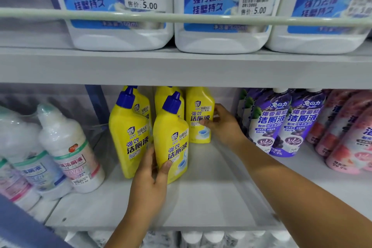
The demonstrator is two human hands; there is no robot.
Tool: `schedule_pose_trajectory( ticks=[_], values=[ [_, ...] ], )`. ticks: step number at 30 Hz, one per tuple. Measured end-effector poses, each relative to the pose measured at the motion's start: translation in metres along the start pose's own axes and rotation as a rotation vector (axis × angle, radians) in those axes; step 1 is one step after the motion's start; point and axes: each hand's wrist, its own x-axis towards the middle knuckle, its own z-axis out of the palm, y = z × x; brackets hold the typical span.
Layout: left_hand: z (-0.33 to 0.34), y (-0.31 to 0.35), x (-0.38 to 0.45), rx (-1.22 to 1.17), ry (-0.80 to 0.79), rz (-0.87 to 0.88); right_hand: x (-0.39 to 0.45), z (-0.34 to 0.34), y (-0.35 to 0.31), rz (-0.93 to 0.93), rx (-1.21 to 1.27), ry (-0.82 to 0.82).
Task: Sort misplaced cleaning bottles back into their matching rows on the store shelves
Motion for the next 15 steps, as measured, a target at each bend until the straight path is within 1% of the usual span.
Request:
schedule_pose_trajectory(
  ticks=[2, 4, 6, 8, 10, 11, 12, 13, 14, 15],
  values=[
    [0.000, -0.003, 0.003, 0.032, -0.009, 0.016, 0.002, -0.001, 0.001, -0.030, -0.025, -0.019],
    [0.000, -0.003, 0.004, 0.058, -0.022, 0.018, 0.002, -0.003, -0.001, -0.049, -0.112, -0.046],
    [0.001, 0.004, 0.005, 0.083, -0.052, 0.017, 0.005, -0.004, -0.003, -0.012, -0.193, -0.073],
    [0.002, 0.010, 0.008, 0.129, -0.104, 0.016, 0.006, -0.005, -0.007, 0.035, -0.339, -0.113],
    [-0.001, 0.018, 0.009, 0.199, -0.129, 0.034, -0.001, -0.006, -0.015, 0.064, -0.468, -0.071],
    [-0.005, 0.023, 0.007, 0.218, -0.098, 0.058, -0.011, -0.007, -0.022, 0.078, -0.444, -0.036],
    [-0.011, 0.030, 0.003, 0.209, -0.031, 0.100, -0.024, -0.007, -0.027, 0.098, -0.310, -0.013],
    [-0.019, 0.036, -0.003, 0.182, 0.079, 0.156, -0.041, -0.007, -0.034, 0.119, -0.111, -0.013],
    [-0.028, 0.041, -0.009, 0.152, 0.230, 0.221, -0.057, -0.007, -0.038, 0.122, 0.054, -0.036],
    [-0.038, 0.045, -0.013, 0.145, 0.384, 0.274, -0.071, -0.008, -0.043, 0.093, 0.141, -0.073]
  ],
)
